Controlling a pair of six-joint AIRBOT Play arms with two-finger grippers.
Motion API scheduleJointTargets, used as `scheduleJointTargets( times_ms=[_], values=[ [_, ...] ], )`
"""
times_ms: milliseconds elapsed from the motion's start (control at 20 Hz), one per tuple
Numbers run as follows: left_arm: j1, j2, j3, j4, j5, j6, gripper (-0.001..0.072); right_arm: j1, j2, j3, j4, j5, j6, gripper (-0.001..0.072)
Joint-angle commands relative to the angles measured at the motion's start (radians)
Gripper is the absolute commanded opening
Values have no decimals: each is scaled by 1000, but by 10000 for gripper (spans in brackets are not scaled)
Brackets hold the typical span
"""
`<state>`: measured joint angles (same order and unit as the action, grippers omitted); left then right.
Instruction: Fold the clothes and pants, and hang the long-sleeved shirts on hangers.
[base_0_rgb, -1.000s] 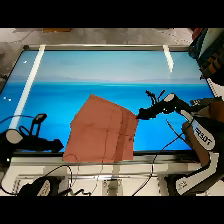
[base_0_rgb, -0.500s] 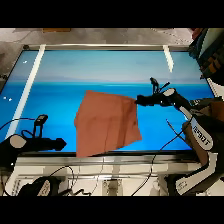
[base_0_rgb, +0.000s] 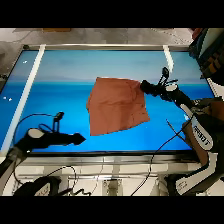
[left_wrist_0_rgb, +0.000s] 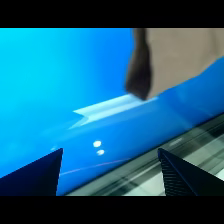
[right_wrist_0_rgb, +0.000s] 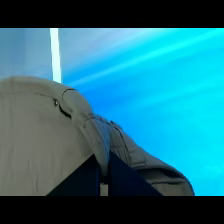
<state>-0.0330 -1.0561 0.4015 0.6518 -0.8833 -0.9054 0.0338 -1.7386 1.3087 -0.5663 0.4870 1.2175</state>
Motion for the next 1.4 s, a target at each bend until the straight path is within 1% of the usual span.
scheduleJointTargets(
  times_ms=[0,50,150,200,250,300,350,400,450,550,600,650,750,850,900,950,1000,1050,1100,1150,1200,1250,1350],
  values=[
    [-164,-141,5,-339,206,138,710,0,0,2,5,-27,11,23],
    [-192,-162,11,-394,261,153,708,0,0,2,5,-27,11,23],
    [-232,-193,31,-438,372,154,705,0,1,2,5,-23,11,24],
    [-243,-206,45,-447,403,154,696,0,1,2,5,-10,11,65],
    [-248,-219,64,-452,412,154,692,-1,1,2,5,-1,11,227],
    [-250,-228,85,-452,412,154,691,-3,1,2,4,8,11,407],
    [-253,-239,106,-452,412,154,681,-6,4,2,2,21,11,448],
    [-256,-247,124,-452,412,154,611,-10,9,2,-5,39,11,448],
    [-256,-252,136,-452,412,154,484,-21,19,2,-19,58,11,448],
    [-256,-253,146,-452,408,154,112,-62,54,2,-51,126,11,448],
    [-256,-253,147,-451,407,154,34,-95,80,2,-78,177,12,448],
    [-256,-253,148,-451,405,154,9,-130,106,2,-116,233,12,447],
    [-254,-251,148,-451,378,155,9,-212,158,2,-237,397,12,446],
    [-253,-246,148,-438,350,155,9,-290,171,2,-348,623,13,447],
    [-253,-240,148,-416,340,155,9,-320,165,-3,-383,742,16,448],
    [-252,-232,148,-380,336,154,9,-337,163,-19,-401,822,24,449],
    [-251,-223,148,-340,334,154,9,-345,163,-46,-405,866,23,451],
    [-251,-212,148,-302,334,154,9,-345,163,-76,-405,878,23,493],
    [-251,-201,148,-269,333,154,40,-340,163,-113,-404,873,23,587],
    [-251,-188,148,-237,328,154,276,-332,162,-150,-404,849,21,615],
    [-251,-176,148,-215,329,154,578,-326,162,-183,-402,813,21,615],
    [-249,-164,148,-209,328,154,709,-322,160,-214,-400,770,22,614],
    [-232,-139,148,-205,304,154,707,-312,131,-244,-379,747,45,614]
  ],
)
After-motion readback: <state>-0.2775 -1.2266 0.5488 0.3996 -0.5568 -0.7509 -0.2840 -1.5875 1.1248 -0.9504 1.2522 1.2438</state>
